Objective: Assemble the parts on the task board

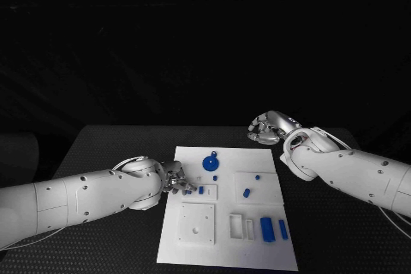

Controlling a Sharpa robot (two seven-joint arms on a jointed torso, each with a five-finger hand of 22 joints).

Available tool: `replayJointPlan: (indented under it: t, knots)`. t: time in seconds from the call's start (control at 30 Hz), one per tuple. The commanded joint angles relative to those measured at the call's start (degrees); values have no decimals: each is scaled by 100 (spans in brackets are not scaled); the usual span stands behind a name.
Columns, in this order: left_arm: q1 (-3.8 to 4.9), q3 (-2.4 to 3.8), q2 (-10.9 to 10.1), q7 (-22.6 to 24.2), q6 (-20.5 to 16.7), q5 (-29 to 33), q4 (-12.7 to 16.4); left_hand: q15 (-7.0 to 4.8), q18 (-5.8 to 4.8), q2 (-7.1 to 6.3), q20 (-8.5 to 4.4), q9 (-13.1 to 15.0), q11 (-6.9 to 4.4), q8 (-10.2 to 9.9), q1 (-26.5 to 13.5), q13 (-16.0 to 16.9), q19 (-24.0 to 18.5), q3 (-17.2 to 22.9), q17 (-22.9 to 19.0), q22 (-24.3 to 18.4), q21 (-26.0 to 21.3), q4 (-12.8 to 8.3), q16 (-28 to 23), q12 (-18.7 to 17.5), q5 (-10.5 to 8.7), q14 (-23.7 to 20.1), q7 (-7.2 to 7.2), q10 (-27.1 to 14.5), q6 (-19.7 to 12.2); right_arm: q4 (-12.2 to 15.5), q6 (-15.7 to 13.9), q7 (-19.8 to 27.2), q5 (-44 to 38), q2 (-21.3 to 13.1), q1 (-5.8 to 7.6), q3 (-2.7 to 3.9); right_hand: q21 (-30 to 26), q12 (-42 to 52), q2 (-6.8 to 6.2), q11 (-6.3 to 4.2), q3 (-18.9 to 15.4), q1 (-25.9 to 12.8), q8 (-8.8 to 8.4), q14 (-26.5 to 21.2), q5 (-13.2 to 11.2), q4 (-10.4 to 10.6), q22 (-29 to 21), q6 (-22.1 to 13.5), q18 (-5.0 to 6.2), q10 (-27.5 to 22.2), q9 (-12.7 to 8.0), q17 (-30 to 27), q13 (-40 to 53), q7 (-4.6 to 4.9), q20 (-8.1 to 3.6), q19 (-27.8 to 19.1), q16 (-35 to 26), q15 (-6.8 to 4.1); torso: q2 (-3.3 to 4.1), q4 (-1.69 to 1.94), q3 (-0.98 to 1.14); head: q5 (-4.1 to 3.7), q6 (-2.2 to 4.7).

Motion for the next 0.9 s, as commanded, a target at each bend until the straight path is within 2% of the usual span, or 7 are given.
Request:
replayJointPlan:
  t: [0.03, 0.2, 0.33, 0.43, 0.53, 0.77, 0.9]
  knots:
    - [-30, -24, -26, -44, 36, -35, -8, -22, 98, -98, -715, 12, 21, 5, -12, 8, 37, 18, -5, 83, -2, 103, 21, -27, -36, -15, 11, -10, -48, 5, 55, 50, -17, 3, -2, 2, -38, 39, 1, 10, -26, -55, -12, -2, 27, -19, 7, 20, 170, -32, 7, 5, -10, 49, -23, -18, -31, -15, -1, 6, -2, -3, 0]
    - [-29, -21, -60, -14, -69, 45, 22, -20, 104, -306, -715, 43, 23, 18, -138, 19, 36, 27, -3, 78, 0, 398, 28, -31, -48, -25, 11, -11, -61, 0, 54, 51, -17, 3, -2, 2, -38, 39, 1, 10, -27, -56, -12, -2, 27, -19, 7, 20, 170, -32, 7, 5, -10, 49, -23, -17, -32, -15, 0, 1, -1, -2, 8]
    - [-28, 13, -109, 60, -289, 173, 49, -20, 104, -317, -714, 46, 24, 18, -157, 20, 36, 24, -3, 78, 0, 432, 28, -33, -48, -26, 13, -13, -64, -2, 55, 52, -17, -1, -2, 2, -38, 39, 1, 10, -27, -56, -12, -2, 27, -19, 7, 20, 170, -32, 7, 5, -10, 49, -23, -17, -32, -15, 0, -1, 1, -3, 8]
    - [-24, 34, -160, 169, -530, 360, 69, -19, 102, -379, -710, 46, 31, 3, -319, 14, 21, 1, -14, 70, -14, 623, 5, -56, -48, -50, 21, -41, -94, 0, 54, 53, -15, -13, -2, 2, -39, 39, 0, 10, -28, -57, -12, -2, 27, -19, 7, 19, 170, -32, 7, 5, -10, 50, -23, -17, -32, -15, -2, 0, 2, -7, 12]
    - [-22, 141, -188, 350, -761, 700, 67, 7, 95, -378, -690, 27, 84, -103, -233, -28, -103, 26, -87, 54, -91, 714, -146, -185, -46, -217, 91, -255, -329, 11, 63, 76, -6, -29, -2, 2, -39, 40, -3, 10, -29, -57, -15, -2, 27, -21, 7, 15, 170, -32, 6, 6, -11, 50, -23, -17, -32, -15, -5, -1, 3, -17, 24]
    - [-4, 320, -307, 729, -1050, 1259, 100, 243, -49, -237, -508, 19, 319, -329, 335, -195, -588, -73, -314, -53, -463, 468, -613, -601, -33, -754, 332, -909, -938, 67, 122, 271, 193, -91, -3, 2, -49, 42, -4, 26, -27, -44, -55, -4, 28, -40, 10, -60, 170, -39, -10, 8, -18, 68, -26, -18, -39, -3, -4, 1, 1, -37, 55]
    - [16, 354, -347, 1033, -1176, 1639, 90, 388, -127, -69, -388, 33, 424, -365, 645, -350, -826, -115, -458, -136, -700, 278, -898, -867, -24, -997, 425, -1188, -1090, 177, 280, 499, 342, -159, -8, 1, -63, 39, 7, 41, -19, -3, -75, -21, 22, -85, 13, -99, 170, -59, -18, 8, -25, 83, -30, -32, -52, 11, -5, -3, 1, -50, 79]
